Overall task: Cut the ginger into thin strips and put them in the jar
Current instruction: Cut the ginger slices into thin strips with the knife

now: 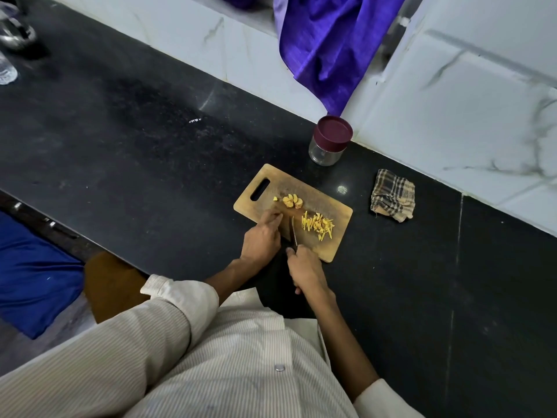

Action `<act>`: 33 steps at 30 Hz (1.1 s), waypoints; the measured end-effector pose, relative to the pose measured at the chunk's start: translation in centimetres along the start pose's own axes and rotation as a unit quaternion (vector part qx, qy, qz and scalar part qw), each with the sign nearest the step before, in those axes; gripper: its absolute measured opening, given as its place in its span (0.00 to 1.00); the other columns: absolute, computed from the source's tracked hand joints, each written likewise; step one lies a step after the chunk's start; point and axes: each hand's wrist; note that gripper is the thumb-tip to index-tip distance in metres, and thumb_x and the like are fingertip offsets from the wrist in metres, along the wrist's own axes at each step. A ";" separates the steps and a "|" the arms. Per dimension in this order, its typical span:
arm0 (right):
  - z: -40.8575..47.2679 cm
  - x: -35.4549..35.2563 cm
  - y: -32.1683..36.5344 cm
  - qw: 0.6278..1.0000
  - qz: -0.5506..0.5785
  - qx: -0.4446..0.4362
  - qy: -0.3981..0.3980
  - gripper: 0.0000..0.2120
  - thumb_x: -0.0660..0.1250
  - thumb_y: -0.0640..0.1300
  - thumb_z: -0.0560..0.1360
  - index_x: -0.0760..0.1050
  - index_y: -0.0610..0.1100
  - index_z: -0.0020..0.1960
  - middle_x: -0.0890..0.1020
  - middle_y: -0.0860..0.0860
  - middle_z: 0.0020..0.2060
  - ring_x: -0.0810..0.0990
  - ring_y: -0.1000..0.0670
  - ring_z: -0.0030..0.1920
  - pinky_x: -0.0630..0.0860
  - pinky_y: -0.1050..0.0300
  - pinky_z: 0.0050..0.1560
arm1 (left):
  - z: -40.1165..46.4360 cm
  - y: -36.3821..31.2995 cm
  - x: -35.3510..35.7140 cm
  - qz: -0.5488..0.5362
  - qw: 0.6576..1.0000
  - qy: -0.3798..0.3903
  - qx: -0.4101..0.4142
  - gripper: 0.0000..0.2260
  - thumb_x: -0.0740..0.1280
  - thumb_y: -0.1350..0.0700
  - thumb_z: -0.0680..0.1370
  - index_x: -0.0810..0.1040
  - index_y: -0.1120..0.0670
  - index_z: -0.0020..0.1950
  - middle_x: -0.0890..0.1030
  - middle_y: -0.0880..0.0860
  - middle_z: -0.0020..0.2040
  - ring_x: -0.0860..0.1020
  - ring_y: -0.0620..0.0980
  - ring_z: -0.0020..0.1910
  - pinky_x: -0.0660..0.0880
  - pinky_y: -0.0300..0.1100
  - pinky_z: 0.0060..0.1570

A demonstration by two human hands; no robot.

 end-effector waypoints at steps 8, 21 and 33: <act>0.4 -1.2 -0.9 0.998 -0.037 0.042 -0.039 0.16 0.56 0.49 0.84 0.74 0.39 0.60 0.79 0.42 0.52 0.82 0.40 0.50 0.80 0.41 0.51 | -0.1 0.0 0.3 0.007 1.000 -0.008 -0.009 0.18 0.61 0.61 0.79 0.73 0.59 0.69 0.67 0.52 0.72 0.80 0.53 0.51 0.77 0.44 0.46; 0.9 -1.9 -1.1 0.996 -0.007 0.079 -0.033 0.15 0.56 0.50 0.84 0.74 0.40 0.58 0.75 0.48 0.41 0.83 0.44 0.41 0.83 0.45 0.41 | -0.2 0.3 0.3 0.004 1.000 -0.015 0.010 0.17 0.62 0.62 0.78 0.74 0.60 0.68 0.68 0.54 0.71 0.81 0.54 0.51 0.80 0.46 0.47; 0.7 -1.8 -0.5 0.999 -0.023 0.023 0.010 0.17 0.56 0.51 0.84 0.74 0.39 0.61 0.76 0.45 0.50 0.81 0.43 0.51 0.81 0.41 0.51 | -0.1 0.4 0.2 -0.016 0.999 -0.019 0.027 0.17 0.62 0.63 0.79 0.74 0.62 0.67 0.70 0.55 0.70 0.80 0.54 0.52 0.79 0.45 0.50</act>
Point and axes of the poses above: each hand's wrist, its own z-axis towards the middle knuckle, its own x-axis out of the palm, y = z × x
